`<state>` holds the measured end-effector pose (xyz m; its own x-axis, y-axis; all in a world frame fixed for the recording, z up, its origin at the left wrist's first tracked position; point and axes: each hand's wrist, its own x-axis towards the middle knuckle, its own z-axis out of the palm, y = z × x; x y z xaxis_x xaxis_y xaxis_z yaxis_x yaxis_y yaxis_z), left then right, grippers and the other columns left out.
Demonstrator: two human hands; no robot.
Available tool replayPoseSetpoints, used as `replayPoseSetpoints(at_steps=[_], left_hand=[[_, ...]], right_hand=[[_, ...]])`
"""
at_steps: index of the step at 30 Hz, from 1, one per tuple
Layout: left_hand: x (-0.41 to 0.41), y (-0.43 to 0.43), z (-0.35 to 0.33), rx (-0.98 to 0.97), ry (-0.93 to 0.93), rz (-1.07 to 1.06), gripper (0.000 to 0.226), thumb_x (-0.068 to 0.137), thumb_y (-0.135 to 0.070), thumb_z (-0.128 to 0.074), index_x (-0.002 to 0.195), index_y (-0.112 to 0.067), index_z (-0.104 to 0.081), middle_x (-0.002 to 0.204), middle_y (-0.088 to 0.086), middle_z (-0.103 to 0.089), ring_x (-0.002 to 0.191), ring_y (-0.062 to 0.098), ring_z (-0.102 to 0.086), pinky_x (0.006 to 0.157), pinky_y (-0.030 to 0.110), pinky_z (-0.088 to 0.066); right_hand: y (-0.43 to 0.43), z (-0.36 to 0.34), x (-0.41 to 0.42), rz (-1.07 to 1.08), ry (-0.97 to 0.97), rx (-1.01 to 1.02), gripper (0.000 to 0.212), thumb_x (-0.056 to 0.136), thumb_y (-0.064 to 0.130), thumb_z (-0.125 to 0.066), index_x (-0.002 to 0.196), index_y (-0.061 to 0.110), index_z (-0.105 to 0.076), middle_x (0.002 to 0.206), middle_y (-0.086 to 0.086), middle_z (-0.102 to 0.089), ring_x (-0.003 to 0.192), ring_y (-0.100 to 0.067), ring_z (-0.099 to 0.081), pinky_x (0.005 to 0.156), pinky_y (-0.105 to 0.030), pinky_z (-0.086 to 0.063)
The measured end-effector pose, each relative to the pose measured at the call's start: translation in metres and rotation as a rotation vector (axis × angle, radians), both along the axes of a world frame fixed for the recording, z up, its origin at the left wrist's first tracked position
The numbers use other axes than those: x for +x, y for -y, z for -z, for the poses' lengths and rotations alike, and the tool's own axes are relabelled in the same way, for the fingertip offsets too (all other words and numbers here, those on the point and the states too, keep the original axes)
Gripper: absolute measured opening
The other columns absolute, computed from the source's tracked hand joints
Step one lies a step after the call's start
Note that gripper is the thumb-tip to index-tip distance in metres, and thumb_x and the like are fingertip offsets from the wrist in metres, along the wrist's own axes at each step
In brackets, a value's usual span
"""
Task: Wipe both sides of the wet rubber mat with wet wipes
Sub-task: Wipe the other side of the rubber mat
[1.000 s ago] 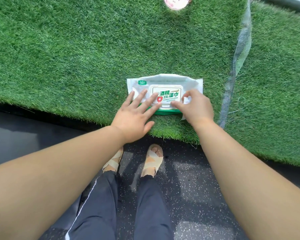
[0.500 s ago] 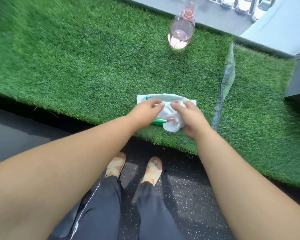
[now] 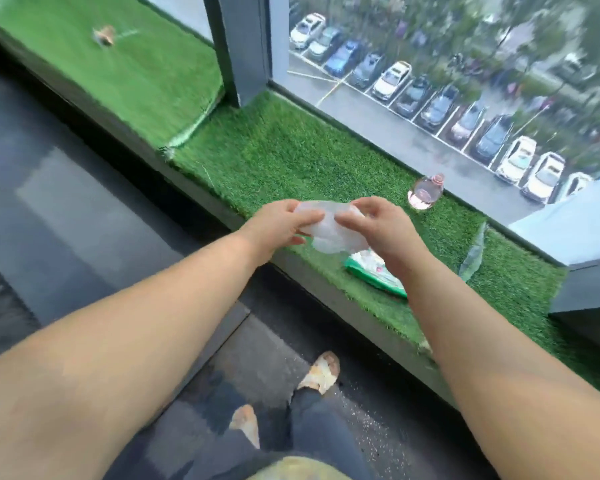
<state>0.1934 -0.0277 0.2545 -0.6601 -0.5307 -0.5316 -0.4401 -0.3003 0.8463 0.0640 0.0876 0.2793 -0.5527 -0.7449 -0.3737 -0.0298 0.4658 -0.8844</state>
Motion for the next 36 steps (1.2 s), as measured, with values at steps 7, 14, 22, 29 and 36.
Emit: replayPoseSetpoints(at_steps=[7, 14, 22, 29, 36], left_hand=[[0.169, -0.008, -0.057, -0.128, -0.108, -0.374, 0.017, 0.088, -0.016, -0.064, 0.071, -0.02, -0.061, 0.074, -0.004, -0.062, 0.076, 0.012, -0.056, 0.074, 0.028, -0.044], [0.323, -0.01, -0.08, -0.179, 0.041, -0.795, 0.028, 0.085, -0.028, -0.068, 0.066, -0.017, -0.051, 0.077, 0.001, -0.057, 0.08, 0.017, -0.052, 0.079, 0.031, -0.041], [0.414, -0.035, -0.088, -0.059, -0.111, -1.272, 0.027, 0.088, -0.027, -0.064, 0.067, -0.02, -0.048, 0.072, 0.001, -0.056, 0.066, 0.017, -0.054, 0.061, 0.026, -0.046], [0.465, -0.03, -0.096, 0.081, -0.113, -1.205, 0.035, 0.09, -0.04, -0.058, 0.108, -0.011, -0.065, 0.092, 0.003, -0.07, 0.079, 0.018, -0.066, 0.069, 0.029, -0.051], [0.546, 0.02, -0.114, -0.221, 0.089, -1.171, 0.062, 0.086, -0.021, -0.069, 0.139, -0.032, -0.041, 0.13, 0.003, -0.052, 0.111, 0.02, -0.056, 0.095, 0.04, -0.049]], right_hand=[[0.035, -0.032, 0.136, -0.361, 0.058, -0.001, 0.015, 0.087, 0.025, -0.063, 0.078, 0.015, -0.057, 0.077, -0.004, -0.06, 0.073, -0.019, -0.053, 0.069, -0.037, -0.046], [0.089, -0.042, 0.283, -0.64, 0.199, -0.121, 0.015, 0.09, 0.028, -0.054, 0.086, 0.014, -0.052, 0.079, -0.004, -0.057, 0.071, -0.016, -0.054, 0.069, -0.039, -0.051], [0.12, -0.063, 0.381, -0.903, 0.076, -0.163, 0.018, 0.09, 0.034, -0.051, 0.076, 0.024, -0.048, 0.054, 0.017, -0.049, 0.047, -0.003, -0.044, 0.044, -0.016, -0.038], [0.148, -0.075, 0.434, -0.772, 0.221, 0.065, 0.022, 0.091, 0.046, -0.052, 0.094, 0.025, -0.06, 0.098, 0.001, -0.065, 0.09, -0.018, -0.063, 0.077, -0.031, -0.05], [0.193, -0.063, 0.469, -0.828, 0.642, 0.166, 0.084, 0.076, 0.0, -0.07, 0.141, 0.031, -0.027, 0.109, -0.012, -0.063, 0.082, -0.021, -0.069, 0.062, -0.031, -0.053]])
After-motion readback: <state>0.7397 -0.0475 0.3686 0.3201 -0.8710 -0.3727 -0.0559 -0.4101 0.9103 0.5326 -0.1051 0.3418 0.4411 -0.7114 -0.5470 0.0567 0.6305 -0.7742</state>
